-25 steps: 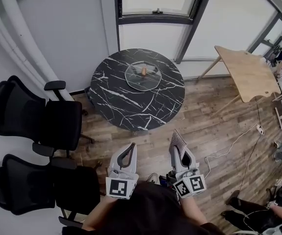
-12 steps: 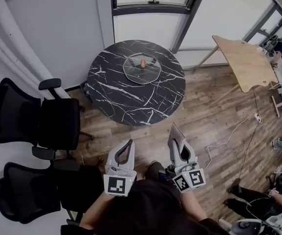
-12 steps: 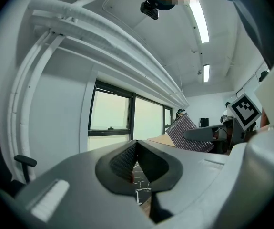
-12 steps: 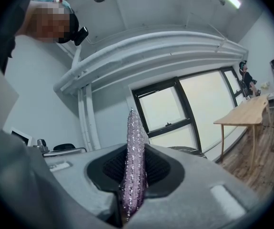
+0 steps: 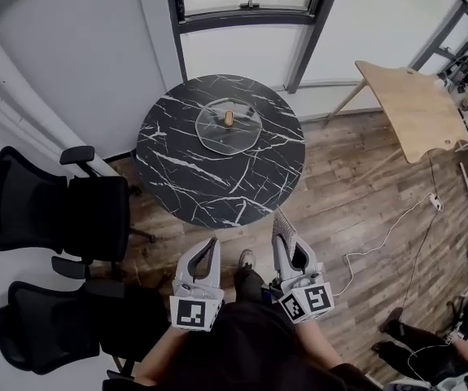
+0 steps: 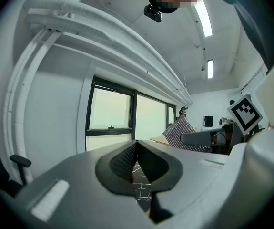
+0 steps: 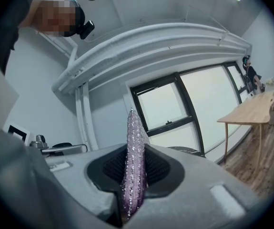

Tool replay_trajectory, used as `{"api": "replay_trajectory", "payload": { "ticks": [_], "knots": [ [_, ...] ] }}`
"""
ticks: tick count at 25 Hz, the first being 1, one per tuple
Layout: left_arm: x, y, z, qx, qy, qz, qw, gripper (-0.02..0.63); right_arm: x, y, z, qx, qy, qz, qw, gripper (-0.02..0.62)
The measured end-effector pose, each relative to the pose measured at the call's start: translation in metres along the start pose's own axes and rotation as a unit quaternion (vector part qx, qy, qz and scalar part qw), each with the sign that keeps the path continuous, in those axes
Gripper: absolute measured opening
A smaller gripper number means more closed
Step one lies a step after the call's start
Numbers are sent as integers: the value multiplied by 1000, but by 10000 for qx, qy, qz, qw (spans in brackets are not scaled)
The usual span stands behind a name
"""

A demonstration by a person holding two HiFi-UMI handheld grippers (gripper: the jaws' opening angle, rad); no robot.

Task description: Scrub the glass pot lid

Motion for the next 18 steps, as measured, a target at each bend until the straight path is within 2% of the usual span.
{"api": "replay_trajectory", "payload": {
  "ticks": [4, 8, 13, 18],
  "knots": [
    [14, -45, -9, 63, 52, -109, 9999, 3, 37, -21, -14, -102, -7, -236, 9997, 71],
    [19, -81, -17, 231, 103, -379, 9990, 3, 73, -52, -29, -101, 104, -623, 9980, 71],
    [19, -105, -22, 20, -38, -423, 9991, 3, 86, -84, -46, -112, 135, -907, 9957, 71],
    [-2, -132, -17, -15, 45, -570, 9984, 3, 99, -123, -42, -217, 102, -919, 9955, 71]
  ]
}}
Point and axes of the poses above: the fingertips, and each gripper's own axes: y backward along the fingers, x to its right, z out of its underside, the point moved 7 cm from there along y, backward along the fingers, and after that the axes turned 3 degrees about -y, right-handed, at the moved point
